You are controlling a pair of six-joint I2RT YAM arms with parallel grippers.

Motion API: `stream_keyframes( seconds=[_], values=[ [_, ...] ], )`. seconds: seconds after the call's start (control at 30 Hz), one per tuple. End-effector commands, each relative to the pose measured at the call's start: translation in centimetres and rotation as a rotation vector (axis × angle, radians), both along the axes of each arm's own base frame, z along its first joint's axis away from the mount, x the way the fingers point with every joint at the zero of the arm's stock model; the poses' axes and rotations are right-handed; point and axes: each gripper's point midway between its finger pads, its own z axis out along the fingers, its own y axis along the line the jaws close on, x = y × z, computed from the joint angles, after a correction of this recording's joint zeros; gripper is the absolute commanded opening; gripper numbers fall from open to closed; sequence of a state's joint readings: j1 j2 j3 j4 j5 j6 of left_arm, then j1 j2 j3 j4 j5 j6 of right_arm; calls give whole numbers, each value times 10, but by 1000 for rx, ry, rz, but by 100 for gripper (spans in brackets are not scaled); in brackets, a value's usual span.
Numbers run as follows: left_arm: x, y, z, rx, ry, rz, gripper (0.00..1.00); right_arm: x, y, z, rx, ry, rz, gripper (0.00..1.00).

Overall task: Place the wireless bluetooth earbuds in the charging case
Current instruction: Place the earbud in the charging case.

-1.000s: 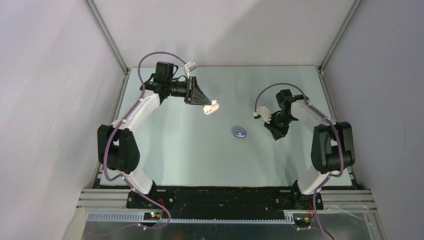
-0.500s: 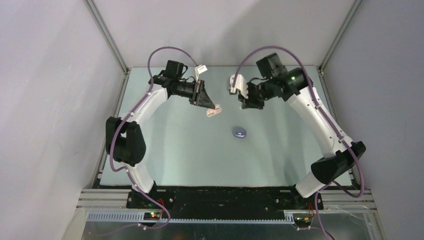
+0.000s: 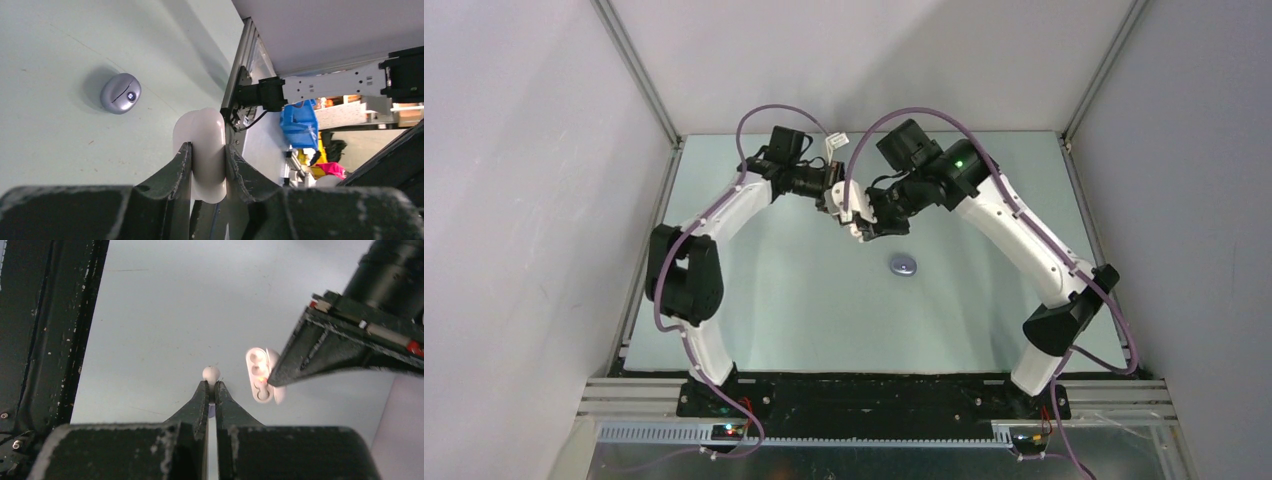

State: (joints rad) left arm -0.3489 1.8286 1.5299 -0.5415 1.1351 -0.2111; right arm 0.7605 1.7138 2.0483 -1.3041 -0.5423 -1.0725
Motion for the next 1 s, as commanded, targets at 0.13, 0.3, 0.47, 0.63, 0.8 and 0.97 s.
stream_keyframes(
  seconds=[0.13,0.3,0.47,0.63,0.8,0.97],
  values=[
    [-13,-20,24,-94,54,-56,0,4,9,-16,-63,-86,57,0],
    [-20,-23,28,-99,49,-75,0,5,12,-24,-99,-133,86,0],
    [-23,-24,30,-110,52,-85,0,13,9,-35,-151,-172,84,0],
    [-24,-26,30,-114,54,-94,0,20,8,-40,-177,-217,67,0],
    [-25,-27,31,-119,57,-100,0,29,3,-48,-215,-256,47,0],
    [-24,-27,30,-118,60,-98,0,35,2,-48,-219,-279,22,0]
  ],
)
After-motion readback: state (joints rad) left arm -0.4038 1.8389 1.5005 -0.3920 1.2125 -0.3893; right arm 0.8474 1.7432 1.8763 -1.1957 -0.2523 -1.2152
